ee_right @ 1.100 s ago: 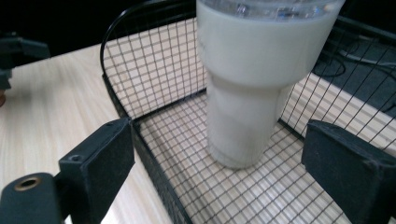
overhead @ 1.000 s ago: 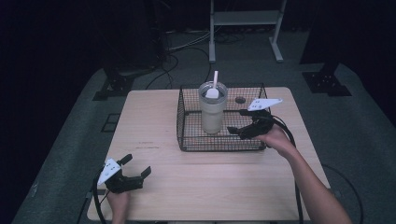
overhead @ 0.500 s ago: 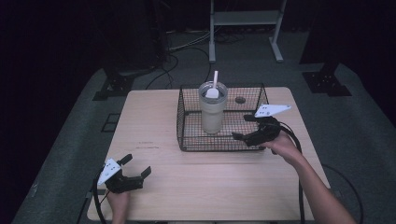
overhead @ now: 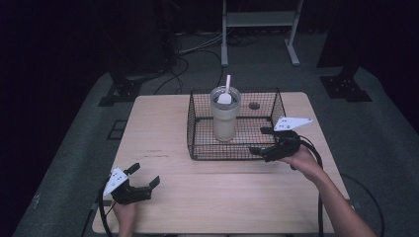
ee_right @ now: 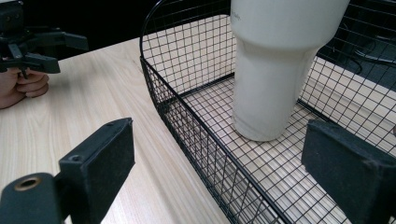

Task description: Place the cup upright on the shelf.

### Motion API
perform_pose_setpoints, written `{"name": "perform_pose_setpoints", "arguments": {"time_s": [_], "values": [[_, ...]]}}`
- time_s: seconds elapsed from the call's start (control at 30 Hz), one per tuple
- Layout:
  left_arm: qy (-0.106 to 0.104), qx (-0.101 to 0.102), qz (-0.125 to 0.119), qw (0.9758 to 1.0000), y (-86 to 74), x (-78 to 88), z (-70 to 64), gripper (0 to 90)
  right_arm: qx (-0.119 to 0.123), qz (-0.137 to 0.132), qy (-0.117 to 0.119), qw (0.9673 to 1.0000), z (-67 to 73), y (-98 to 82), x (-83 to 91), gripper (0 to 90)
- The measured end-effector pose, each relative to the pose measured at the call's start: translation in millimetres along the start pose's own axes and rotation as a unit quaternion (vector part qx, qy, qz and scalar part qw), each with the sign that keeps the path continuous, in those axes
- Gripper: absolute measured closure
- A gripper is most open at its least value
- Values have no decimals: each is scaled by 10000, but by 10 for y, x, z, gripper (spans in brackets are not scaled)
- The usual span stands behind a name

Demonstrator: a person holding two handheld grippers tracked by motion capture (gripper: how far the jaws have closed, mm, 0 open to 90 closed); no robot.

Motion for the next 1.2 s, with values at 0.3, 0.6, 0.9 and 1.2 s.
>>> {"name": "perform_pose_setpoints", "arguments": {"time_s": [0.3, 0.6, 0.9, 1.2], "values": [[3, -5, -2, 10000, 0, -1, -1, 0, -13, -36, 1, 10000, 52, -84, 69, 88], [8, -15, -1, 10000, -1, -3, -2, 0, -45, -43, 3, 10000, 112, -203, 133, 88], [7, -25, -2, 10000, 0, -5, -3, 0, -48, -89, 1, 9999, 176, -318, 215, 88], [19, -28, 18, 10000, -3, -4, -6, 0, -81, -139, -7, 9999, 244, -433, 287, 88]]}}
Point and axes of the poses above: each handheld gripper's, and its own axes: x roughly backward along the jaws, y roughly out of its top, z roughly to its left, the point moved 7 cm from there along -x, roughly forward along the jaws, and after that the axes turned 12 degrees about x, right-handed, at the moved point
